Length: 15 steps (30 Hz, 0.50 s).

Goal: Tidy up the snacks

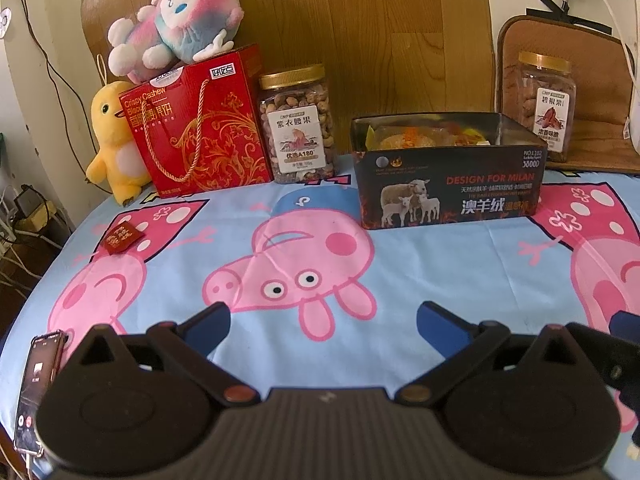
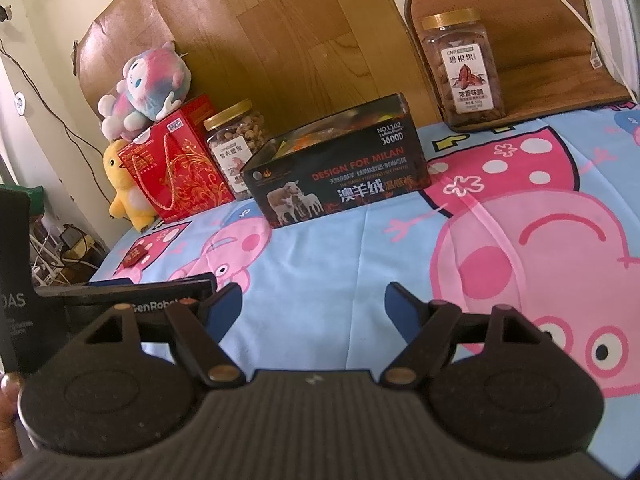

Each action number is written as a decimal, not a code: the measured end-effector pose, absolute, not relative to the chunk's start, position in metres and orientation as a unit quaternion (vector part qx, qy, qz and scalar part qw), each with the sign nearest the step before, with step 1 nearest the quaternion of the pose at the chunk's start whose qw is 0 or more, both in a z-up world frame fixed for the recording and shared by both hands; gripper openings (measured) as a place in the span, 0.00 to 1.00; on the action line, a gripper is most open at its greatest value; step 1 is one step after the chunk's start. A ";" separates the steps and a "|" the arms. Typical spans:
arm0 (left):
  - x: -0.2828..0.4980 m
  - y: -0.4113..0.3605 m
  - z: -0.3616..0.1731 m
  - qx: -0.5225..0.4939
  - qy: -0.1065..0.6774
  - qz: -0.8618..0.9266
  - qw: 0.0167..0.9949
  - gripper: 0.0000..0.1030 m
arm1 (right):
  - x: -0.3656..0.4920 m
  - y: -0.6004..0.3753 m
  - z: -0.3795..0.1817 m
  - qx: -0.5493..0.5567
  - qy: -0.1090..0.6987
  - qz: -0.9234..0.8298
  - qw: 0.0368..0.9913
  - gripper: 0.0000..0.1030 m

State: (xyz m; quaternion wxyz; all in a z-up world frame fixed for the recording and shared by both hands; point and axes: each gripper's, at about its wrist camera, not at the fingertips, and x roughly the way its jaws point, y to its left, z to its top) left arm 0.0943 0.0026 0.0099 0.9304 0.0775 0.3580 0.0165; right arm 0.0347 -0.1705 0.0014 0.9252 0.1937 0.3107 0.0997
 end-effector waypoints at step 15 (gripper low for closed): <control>0.094 0.008 0.010 0.070 0.356 0.013 0.932 1.00 | 0.035 -0.167 0.002 0.187 0.310 0.095 0.927 0.78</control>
